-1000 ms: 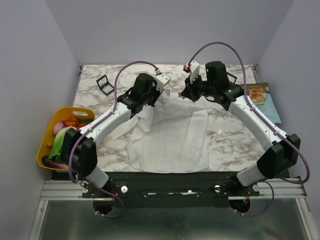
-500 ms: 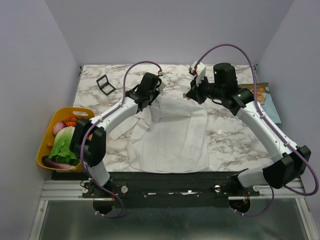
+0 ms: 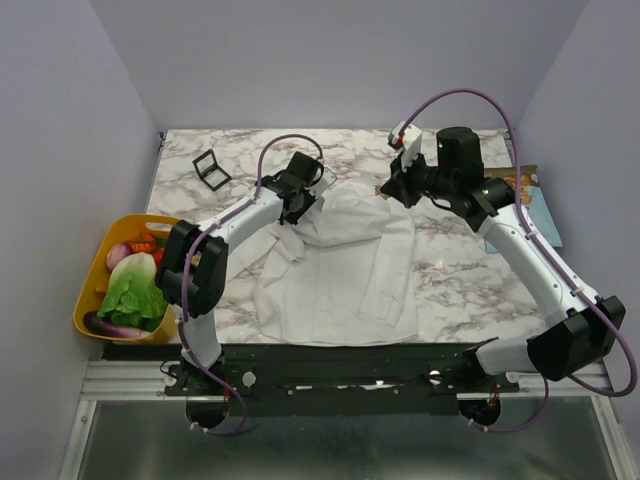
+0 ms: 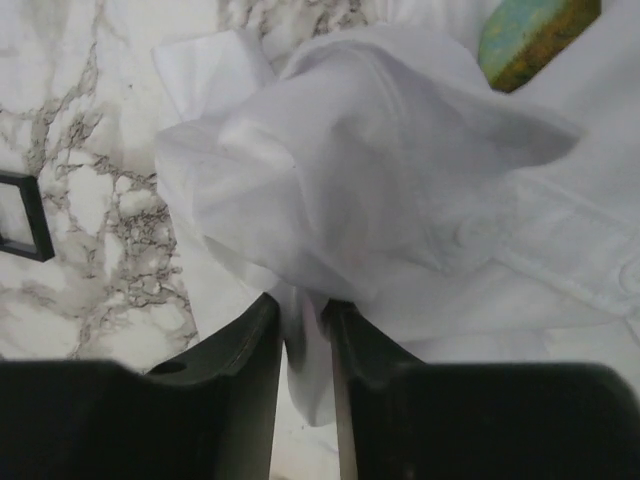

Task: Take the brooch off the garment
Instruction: Remove the brooch from the clothes.

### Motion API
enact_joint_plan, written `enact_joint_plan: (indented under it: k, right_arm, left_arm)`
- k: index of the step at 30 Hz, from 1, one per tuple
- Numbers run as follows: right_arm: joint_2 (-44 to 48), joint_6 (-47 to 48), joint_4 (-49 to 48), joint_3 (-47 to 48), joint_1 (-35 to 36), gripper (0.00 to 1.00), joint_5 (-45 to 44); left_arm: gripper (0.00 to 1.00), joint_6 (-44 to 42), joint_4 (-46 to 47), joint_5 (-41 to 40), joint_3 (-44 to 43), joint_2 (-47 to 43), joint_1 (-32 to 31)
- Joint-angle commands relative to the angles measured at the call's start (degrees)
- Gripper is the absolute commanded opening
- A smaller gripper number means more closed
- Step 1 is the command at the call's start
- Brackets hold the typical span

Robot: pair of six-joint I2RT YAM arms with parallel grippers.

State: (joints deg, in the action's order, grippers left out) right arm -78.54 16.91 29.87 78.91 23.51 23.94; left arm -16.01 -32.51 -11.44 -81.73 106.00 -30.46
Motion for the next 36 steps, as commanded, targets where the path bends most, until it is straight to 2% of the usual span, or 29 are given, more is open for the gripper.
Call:
enact_joint_plan:
  k: [1,3,4,7,10,14,16,20,23,30,33,36]
  right_arm:
    - [1.2,0.1,-0.3,-1.3,-0.4,0.00,1.5]
    - [1.4,0.1,-0.4,-1.7,-0.5,0.00,2.2]
    - [1.5,0.2,-0.3,-1.8,-0.4,0.00,2.7]
    - [1.6,0.7,-0.3,-2.3,-0.5,0.01,3.7]
    - [1.6,0.8,-0.8,-3.1,-0.5,0.00,5.1]
    - [1.9,1.3,-1.3,-4.2,-0.8,0.01,7.8]
    - [1.8,1.3,-1.3,-4.3,-0.8,0.00,8.4]
    - [1.9,1.2,-1.3,-4.0,-0.9,0.00,9.0]
    - [2.0,1.2,-1.3,-3.9,-0.9,0.00,9.3]
    - [1.7,0.8,-1.3,-3.9,-1.0,0.01,8.8]
    - [2.3,0.6,-1.4,-3.9,-0.9,0.00,9.6]
    - [2.9,-0.3,-2.1,-4.2,-1.0,0.00,9.6]
  left_arm:
    - [0.45,2.1,1.9,-2.5,0.2,-4.1,2.9]
    - [0.48,2.8,1.9,-0.7,-0.1,-5.3,4.3]
    - [0.56,3.1,1.7,0.6,-0.4,-5.7,4.7]
    - [0.63,3.0,1.4,4.7,-0.4,-8.5,5.6]
    - [0.80,2.7,1.8,9.2,0.7,-11.9,5.5]
    - [0.89,1.3,2.7,16.2,2.1,-18.4,5.5]
    - [0.99,0.9,4.0,18.1,2.7,-21.0,5.4]
    - [0.99,1.3,6.4,20.1,3.3,-28.3,4.7]
    - [0.99,0.7,4.4,23.3,2.2,-30.5,4.6]
    - [0.99,7.0,2.2,26.6,0.3,-31.5,4.9]
    - [0.99,5.9,1.0,35.1,1.4,-31.8,5.8]
    - [0.99,6.9,1.2,38.2,3.2,-31.8,5.8]
